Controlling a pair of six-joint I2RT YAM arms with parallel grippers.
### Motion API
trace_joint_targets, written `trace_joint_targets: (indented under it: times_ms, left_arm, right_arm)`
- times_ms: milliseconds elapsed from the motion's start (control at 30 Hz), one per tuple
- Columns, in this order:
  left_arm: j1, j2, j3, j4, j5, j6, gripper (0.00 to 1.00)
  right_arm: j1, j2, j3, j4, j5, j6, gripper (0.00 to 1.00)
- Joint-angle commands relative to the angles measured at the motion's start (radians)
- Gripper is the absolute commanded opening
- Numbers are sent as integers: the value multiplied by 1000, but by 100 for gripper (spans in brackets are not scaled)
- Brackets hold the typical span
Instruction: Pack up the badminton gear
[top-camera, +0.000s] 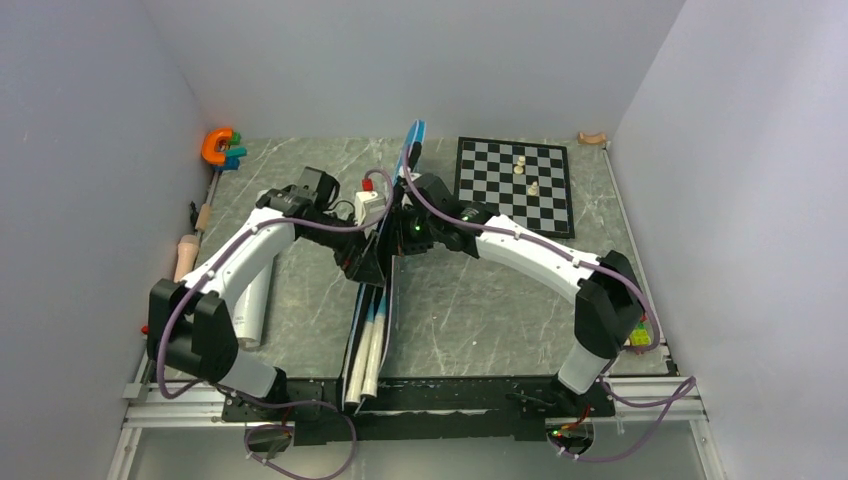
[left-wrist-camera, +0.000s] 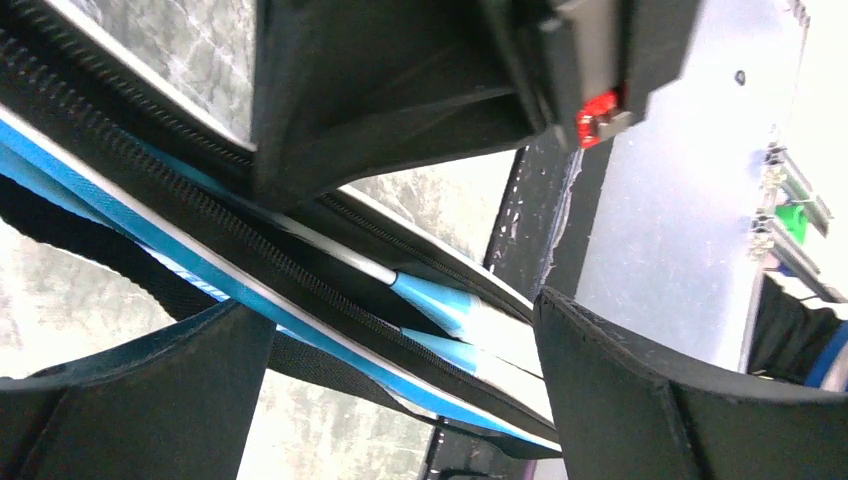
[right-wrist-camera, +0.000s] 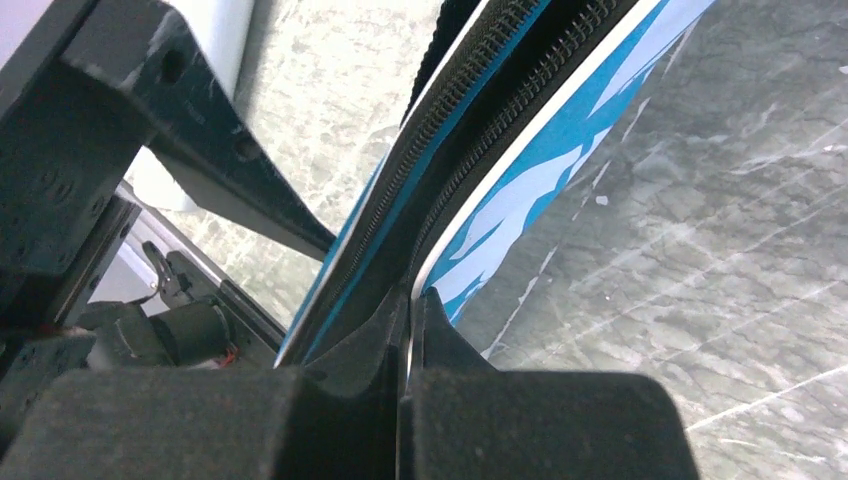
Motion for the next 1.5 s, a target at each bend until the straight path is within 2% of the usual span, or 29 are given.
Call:
trace_joint_targets:
  times_ms: [0, 267, 567, 800, 900, 1067, 1133, 1267, 1367, 1467]
  left_arm:
    - [-30, -96, -51, 111, -22, -35, 99]
    - [-116, -153, -144, 254, -317, -129, 99]
    - [-119, -142, -158, 337, -456, -205, 99]
    - [-133, -117, -147, 305, -368, -193, 75]
    - [-144, -120, -150, 281, -358, -173, 60]
    - [-147, -142, -153, 246, -360, -135, 22]
    - [-148, -142, -146, 224, -363, -123, 1]
    - [-148, -155, -142, 209, -375, -108, 0]
    - [-147, -168, -132, 202, -383, -114, 0]
    - [-147, -166, -116, 186, -393, -112, 0]
  right_arm:
    - [10, 13, 79, 86, -32, 57, 0]
    - [12, 19, 93, 118, -49, 178, 0]
    - [14, -22, 50, 143, -26, 274, 0]
    - [17, -20, 43, 148, -21, 292, 0]
    - [16, -10, 57, 137, -17, 290, 0]
    - [7, 0, 76, 135, -15, 280, 2]
    - [1, -1, 91, 131, -13, 272, 6]
    - [-20, -18, 84, 139, -28, 262, 17]
    - [-64, -50, 63, 127, -50, 248, 34]
    - [-142, -100, 52, 101, -72, 211, 45]
